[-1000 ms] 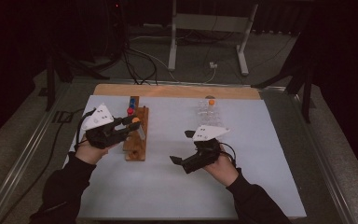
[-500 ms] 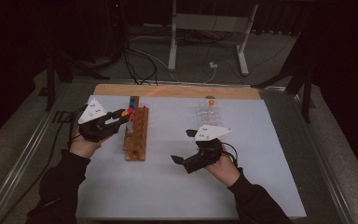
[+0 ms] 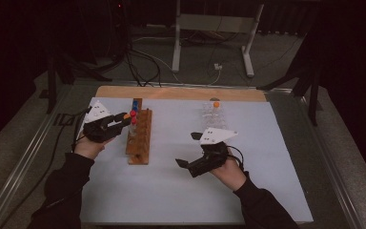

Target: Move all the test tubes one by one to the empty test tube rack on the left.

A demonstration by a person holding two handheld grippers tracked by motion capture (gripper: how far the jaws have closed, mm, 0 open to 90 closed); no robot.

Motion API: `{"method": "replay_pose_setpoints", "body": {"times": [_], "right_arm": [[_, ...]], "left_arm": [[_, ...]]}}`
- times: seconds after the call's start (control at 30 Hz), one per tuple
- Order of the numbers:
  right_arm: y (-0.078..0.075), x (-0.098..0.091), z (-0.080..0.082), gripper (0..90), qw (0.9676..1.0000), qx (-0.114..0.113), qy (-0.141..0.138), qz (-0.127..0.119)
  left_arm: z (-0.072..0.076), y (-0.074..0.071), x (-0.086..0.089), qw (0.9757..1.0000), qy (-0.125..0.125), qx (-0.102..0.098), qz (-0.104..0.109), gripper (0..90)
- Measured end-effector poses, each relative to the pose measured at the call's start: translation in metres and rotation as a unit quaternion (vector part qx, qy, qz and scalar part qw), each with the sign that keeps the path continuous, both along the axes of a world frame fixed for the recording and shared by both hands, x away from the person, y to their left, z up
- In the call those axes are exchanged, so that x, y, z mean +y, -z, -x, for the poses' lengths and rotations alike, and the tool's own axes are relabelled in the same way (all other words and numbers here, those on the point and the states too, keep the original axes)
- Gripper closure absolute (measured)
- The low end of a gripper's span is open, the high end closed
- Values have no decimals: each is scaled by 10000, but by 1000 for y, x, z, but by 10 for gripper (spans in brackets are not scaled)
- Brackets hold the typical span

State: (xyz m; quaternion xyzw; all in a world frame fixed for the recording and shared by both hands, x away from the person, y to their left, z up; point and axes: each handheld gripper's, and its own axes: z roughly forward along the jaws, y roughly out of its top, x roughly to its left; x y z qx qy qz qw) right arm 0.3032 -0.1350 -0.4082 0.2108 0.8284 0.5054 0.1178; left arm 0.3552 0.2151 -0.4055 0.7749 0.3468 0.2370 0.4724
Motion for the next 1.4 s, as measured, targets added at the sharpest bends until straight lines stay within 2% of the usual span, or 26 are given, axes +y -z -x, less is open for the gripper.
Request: {"method": "replay_pose_setpoints", "body": {"times": [0.37,0.67,0.8,1.13,1.2,1.4], "right_arm": [[-1,-1,0,0,10000,-4,-22,6],[-2,-3,1,0,10000,18,-32,-20],[-2,-3,1,0,10000,10,-27,-11],[-3,-3,2,0,10000,9,-61,-13],[-4,-4,2,0,10000,-12,-45,2],[-11,-14,-3,0,9998,-139,84,-72]], "left_arm": [[-5,20,-10,9994,70,292,-188,714],[-6,28,-10,9988,58,419,-247,713],[-7,34,-12,9983,71,477,-341,713],[-6,35,-11,9983,77,513,-248,701],[-4,33,-11,9983,156,538,-159,613],[8,16,-14,9988,291,381,-31,338]]}}
